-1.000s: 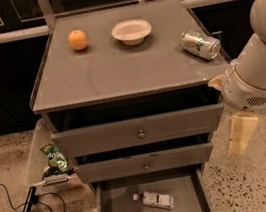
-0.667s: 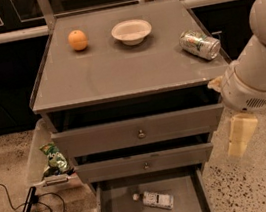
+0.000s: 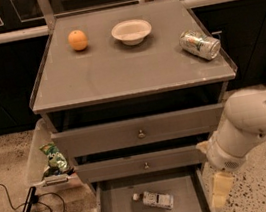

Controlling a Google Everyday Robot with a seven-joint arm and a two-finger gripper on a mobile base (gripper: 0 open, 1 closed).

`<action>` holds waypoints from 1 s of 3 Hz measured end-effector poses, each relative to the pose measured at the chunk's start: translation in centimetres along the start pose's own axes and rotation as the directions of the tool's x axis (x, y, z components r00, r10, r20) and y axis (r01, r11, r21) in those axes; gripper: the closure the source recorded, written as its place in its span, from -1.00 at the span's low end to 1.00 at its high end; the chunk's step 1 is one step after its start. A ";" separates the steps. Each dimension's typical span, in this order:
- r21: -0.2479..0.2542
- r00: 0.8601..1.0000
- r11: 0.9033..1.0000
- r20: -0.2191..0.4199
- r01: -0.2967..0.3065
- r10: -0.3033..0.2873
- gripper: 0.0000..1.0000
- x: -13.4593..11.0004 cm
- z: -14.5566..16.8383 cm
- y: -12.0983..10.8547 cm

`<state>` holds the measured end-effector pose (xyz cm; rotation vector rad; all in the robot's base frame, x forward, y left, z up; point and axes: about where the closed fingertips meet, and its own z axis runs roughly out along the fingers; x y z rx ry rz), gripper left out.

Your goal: Pick blue plastic bottle from bottom drawer and place on counter

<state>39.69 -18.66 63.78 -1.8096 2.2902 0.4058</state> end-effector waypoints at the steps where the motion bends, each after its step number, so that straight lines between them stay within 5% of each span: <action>1: -0.055 1.000 0.998 -0.001 -0.006 0.006 -1.00 1.6 7.2 0.5; 3: -0.075 1.000 0.997 0.018 -0.015 0.016 -1.00 2.1 9.0 0.5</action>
Offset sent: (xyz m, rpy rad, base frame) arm -0.0084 0.0083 -0.0606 0.0113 0.0436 0.0099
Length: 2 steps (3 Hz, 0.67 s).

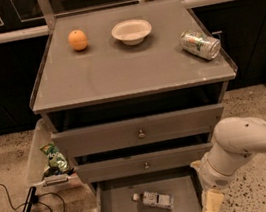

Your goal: Pick blue plastic bottle from bottom drawer and place on counter

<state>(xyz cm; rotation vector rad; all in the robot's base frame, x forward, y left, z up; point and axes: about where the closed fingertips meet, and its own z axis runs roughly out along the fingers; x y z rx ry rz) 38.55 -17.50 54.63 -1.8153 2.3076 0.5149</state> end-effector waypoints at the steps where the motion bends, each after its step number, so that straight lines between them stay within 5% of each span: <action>1: 0.009 0.998 1.000 0.056 0.016 -0.017 -1.00 1.0 3.8 -1.0; 2: 0.083 0.988 0.996 0.142 0.044 -0.055 -1.00 1.1 8.5 -4.9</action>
Offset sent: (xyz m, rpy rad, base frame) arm 0.0849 0.0179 -0.1512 0.2138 -0.2528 -0.0216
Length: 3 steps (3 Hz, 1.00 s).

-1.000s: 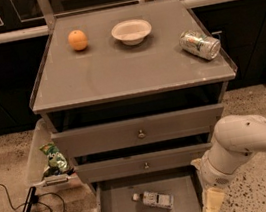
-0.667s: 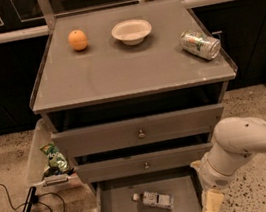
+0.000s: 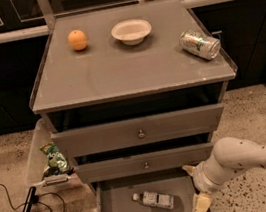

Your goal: Pick blue plastic bottle from bottom drawer and place on counter

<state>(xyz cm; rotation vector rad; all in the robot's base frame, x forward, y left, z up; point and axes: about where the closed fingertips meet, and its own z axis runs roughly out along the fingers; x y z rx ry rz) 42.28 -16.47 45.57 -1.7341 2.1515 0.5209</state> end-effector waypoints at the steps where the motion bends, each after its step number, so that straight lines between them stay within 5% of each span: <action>1: 0.057 0.997 0.998 0.066 0.030 -0.034 -1.00 0.6 2.8 -2.9; 2: 0.047 0.991 0.999 0.130 -0.027 0.021 -1.00 1.8 5.2 -3.6; 3: 0.047 0.991 0.999 0.130 -0.027 0.021 -1.00 1.8 5.2 -3.6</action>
Offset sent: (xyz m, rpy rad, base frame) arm 0.0399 -0.0025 -0.0788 0.1879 -0.0377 -0.1165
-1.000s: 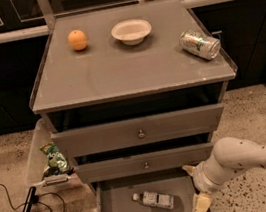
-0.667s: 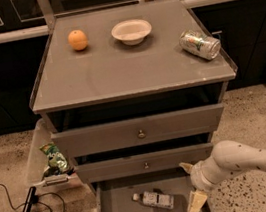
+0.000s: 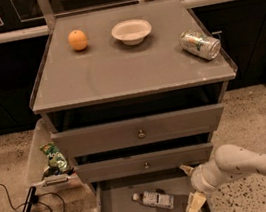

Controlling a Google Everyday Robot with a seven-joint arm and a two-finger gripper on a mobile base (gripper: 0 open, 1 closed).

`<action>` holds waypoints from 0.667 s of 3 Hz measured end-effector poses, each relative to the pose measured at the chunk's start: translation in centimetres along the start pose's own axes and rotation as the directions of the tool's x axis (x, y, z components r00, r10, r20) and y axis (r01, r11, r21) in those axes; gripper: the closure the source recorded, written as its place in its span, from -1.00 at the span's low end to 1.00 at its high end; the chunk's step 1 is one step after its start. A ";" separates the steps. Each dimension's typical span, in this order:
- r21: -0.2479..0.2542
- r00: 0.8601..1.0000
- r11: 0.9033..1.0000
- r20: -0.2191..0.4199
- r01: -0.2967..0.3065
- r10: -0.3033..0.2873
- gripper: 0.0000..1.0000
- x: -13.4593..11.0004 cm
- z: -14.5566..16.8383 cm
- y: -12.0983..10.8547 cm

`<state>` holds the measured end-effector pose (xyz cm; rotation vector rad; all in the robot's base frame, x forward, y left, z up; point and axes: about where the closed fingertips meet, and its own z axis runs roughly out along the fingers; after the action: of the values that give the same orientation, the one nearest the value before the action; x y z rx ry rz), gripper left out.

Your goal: Pick blue plastic bottle from bottom drawer and place on counter

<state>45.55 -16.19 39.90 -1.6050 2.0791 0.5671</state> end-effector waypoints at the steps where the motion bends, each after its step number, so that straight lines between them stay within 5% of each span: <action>1: -0.014 1.000 1.000 -0.001 -0.011 0.011 -1.00 0.6 2.6 -0.4; 2: -0.041 0.999 0.998 0.021 -0.041 0.042 -1.00 2.4 6.9 -1.7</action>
Offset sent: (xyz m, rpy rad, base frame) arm 0.0457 0.0231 -0.1444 0.0929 0.0955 -0.0512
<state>47.41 -14.55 32.80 -1.5741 2.1021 0.6419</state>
